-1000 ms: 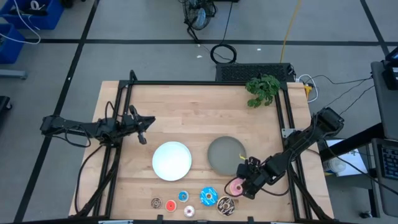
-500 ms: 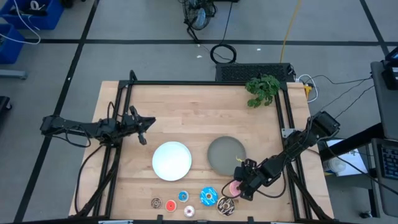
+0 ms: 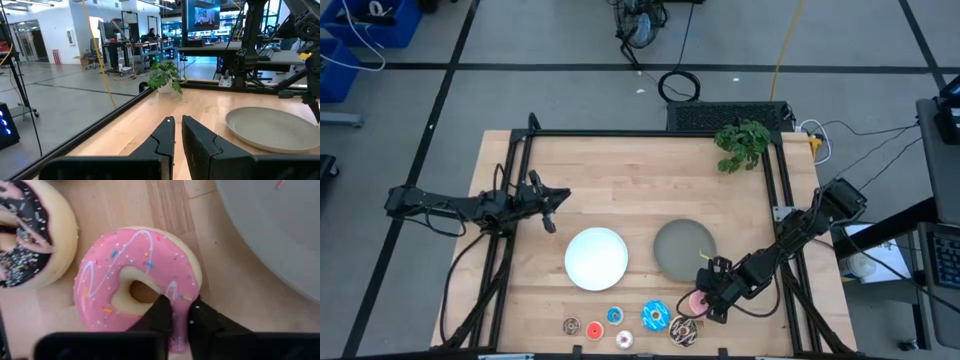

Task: Pick & Place donuts
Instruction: Put the big pink donut on the gray plate

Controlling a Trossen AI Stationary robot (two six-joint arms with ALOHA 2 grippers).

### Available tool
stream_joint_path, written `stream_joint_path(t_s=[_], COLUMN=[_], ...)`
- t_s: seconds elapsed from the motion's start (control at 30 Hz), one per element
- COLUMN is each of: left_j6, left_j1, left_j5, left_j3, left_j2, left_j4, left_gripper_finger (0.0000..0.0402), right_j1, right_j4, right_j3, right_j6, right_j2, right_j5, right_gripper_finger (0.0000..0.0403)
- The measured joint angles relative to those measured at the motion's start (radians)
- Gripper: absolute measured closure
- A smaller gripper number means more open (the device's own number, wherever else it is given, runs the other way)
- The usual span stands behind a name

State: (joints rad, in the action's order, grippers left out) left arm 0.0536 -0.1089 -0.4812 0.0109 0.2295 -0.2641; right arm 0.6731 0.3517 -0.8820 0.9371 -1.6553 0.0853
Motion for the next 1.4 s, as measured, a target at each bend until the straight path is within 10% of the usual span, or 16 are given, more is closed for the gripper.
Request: stream_joint_path(t_s=[1.0,1.4], left_j6=[0.011,0.012], left_j1=[0.000,0.000], left_j5=[0.000,0.000], left_j3=[0.000,0.000], left_j2=[0.000,0.000], left_j4=[0.000,-0.025], left_gripper_finger=[0.0360,0.0360], right_j1=[-0.079,-0.360], right_j4=[0.147,0.108], right_j3=[0.001,-0.001], right_j6=[-0.185,-0.336], right_j2=[0.452,0.443], right_j5=[0.075,0.050], right_gripper_finger=[0.0388,0.0388])
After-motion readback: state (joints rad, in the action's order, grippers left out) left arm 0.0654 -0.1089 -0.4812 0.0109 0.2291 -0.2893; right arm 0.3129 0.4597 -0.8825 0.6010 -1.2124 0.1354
